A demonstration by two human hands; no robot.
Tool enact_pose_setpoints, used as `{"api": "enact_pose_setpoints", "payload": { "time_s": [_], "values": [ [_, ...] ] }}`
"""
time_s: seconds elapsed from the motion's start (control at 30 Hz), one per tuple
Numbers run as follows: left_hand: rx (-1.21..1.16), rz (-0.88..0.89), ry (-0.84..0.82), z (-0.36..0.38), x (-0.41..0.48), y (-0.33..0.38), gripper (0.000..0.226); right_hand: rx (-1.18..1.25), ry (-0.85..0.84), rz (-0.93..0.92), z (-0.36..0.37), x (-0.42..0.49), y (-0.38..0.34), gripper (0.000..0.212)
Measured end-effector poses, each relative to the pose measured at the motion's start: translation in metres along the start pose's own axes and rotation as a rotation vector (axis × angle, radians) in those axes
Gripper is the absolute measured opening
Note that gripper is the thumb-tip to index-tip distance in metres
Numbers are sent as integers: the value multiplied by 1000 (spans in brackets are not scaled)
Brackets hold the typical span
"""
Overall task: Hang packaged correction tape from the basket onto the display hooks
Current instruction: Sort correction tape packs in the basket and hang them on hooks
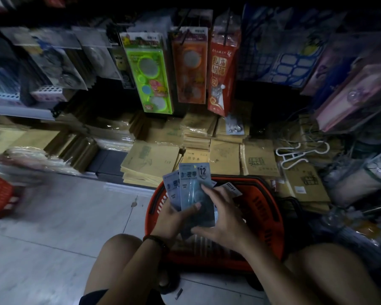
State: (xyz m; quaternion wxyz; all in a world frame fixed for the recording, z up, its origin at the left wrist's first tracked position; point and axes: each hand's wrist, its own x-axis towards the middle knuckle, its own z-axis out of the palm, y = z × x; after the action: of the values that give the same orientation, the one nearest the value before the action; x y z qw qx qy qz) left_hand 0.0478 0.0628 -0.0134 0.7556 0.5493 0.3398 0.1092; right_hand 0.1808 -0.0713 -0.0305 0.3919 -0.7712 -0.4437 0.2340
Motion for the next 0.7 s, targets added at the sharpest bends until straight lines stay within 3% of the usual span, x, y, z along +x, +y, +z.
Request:
{"api": "enact_pose_setpoints", "payload": {
  "time_s": [0.07, 0.2, 0.33, 0.7],
  "values": [
    [-45, -19, 20, 1, -4, 4, 43, -74, 9, -10, 0, -4, -8, 113],
    [-113, -65, 14, 5, -16, 7, 48, -115, 149, 0, -4, -14, -28, 93],
    [-181, -95, 6, 10, -33, 21, 45, -148, 149, 22, -24, -22, -50, 89],
    [-48, 198, -82, 67, -59, 153, 35, -234, 428, -49, -152, -34, -131, 87]
  ]
}}
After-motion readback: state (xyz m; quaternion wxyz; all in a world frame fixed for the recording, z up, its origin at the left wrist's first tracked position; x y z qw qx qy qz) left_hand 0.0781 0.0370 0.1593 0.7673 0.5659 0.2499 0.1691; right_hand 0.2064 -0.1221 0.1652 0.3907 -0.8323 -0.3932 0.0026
